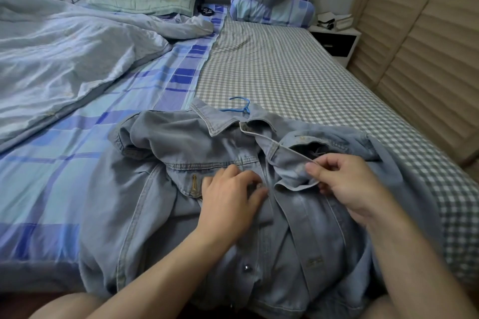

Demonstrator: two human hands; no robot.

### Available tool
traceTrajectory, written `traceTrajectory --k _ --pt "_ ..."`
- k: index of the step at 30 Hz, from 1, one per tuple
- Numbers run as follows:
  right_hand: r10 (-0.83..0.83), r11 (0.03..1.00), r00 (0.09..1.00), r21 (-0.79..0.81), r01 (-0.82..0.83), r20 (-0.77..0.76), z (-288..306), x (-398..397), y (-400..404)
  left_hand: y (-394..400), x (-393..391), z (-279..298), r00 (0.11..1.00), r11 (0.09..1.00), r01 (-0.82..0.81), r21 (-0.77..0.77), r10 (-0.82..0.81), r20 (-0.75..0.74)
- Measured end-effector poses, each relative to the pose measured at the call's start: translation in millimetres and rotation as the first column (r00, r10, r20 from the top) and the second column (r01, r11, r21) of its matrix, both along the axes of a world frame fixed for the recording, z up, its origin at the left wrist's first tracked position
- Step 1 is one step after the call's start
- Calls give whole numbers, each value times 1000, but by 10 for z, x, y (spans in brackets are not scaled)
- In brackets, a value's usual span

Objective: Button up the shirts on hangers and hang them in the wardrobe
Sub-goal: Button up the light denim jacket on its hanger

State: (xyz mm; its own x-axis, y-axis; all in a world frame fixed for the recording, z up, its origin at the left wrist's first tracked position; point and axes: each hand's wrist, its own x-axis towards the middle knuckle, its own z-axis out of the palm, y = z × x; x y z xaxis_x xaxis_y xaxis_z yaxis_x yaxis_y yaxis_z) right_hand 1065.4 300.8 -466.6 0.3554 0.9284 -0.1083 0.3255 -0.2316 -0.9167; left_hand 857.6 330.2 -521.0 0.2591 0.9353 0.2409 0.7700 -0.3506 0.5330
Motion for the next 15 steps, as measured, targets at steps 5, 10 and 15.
traceTrajectory --k 5,10,15 --pt "-5 999 713 24 30 -701 215 -12 46 22 25 127 997 1000 -7 27 5 74" --pt "26 993 689 100 67 -725 219 -122 194 100 -39 421 930 992 -80 -99 110 351" --pt "16 967 891 235 102 -453 119 -244 365 44 -11 581 440 773 263 -577 436 785"
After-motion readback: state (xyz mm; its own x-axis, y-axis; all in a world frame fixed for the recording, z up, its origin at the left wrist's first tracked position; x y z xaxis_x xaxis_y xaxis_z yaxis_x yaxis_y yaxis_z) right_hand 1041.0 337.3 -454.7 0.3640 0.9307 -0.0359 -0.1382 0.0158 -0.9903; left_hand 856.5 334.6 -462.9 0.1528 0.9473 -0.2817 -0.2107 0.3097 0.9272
